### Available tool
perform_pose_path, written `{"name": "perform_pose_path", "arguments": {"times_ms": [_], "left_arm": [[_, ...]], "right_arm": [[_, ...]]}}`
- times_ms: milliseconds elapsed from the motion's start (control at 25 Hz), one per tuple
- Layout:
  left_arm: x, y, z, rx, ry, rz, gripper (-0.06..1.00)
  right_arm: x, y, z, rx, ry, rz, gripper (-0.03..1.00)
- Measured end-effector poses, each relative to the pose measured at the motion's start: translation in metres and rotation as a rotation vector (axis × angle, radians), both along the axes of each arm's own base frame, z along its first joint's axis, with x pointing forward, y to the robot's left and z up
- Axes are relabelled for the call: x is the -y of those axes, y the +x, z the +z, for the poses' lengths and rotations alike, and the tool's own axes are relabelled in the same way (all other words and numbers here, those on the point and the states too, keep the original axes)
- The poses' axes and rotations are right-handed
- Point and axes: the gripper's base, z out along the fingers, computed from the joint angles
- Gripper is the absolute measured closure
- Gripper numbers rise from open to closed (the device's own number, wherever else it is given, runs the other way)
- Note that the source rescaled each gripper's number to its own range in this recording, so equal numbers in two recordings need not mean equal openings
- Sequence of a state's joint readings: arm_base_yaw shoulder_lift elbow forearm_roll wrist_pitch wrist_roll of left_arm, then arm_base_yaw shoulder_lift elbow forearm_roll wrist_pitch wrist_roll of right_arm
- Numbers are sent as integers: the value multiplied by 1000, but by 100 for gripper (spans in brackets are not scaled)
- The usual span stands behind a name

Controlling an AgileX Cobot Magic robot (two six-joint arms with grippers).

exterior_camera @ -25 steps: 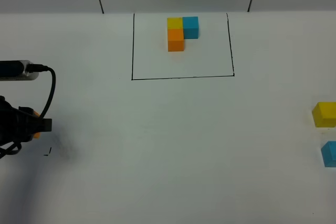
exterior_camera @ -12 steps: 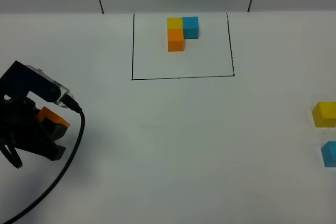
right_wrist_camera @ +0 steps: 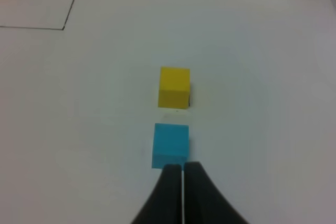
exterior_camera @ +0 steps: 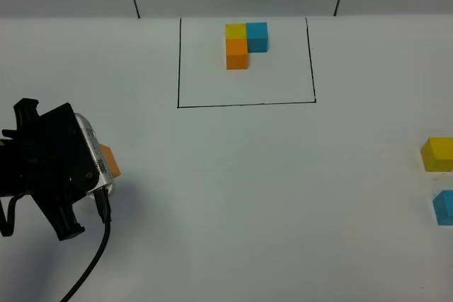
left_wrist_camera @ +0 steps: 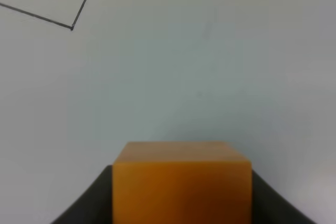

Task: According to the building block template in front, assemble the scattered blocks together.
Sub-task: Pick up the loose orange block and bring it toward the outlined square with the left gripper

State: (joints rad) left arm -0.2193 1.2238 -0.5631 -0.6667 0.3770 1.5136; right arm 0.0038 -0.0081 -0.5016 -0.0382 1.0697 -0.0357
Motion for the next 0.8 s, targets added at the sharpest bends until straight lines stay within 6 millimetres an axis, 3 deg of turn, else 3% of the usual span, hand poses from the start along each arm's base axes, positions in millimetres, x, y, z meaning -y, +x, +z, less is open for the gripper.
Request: {"name": "perform_pose_path", "arguments": {"times_ms": [240, 800], "left_arm": [[16, 11, -3, -33, -2, -49, 30], [90, 55, -15, -97, 14, -250, 30]], "right_arm": [[0, 0, 0, 0, 0, 0, 96], [0, 0, 0, 0, 0, 0, 96]]}}
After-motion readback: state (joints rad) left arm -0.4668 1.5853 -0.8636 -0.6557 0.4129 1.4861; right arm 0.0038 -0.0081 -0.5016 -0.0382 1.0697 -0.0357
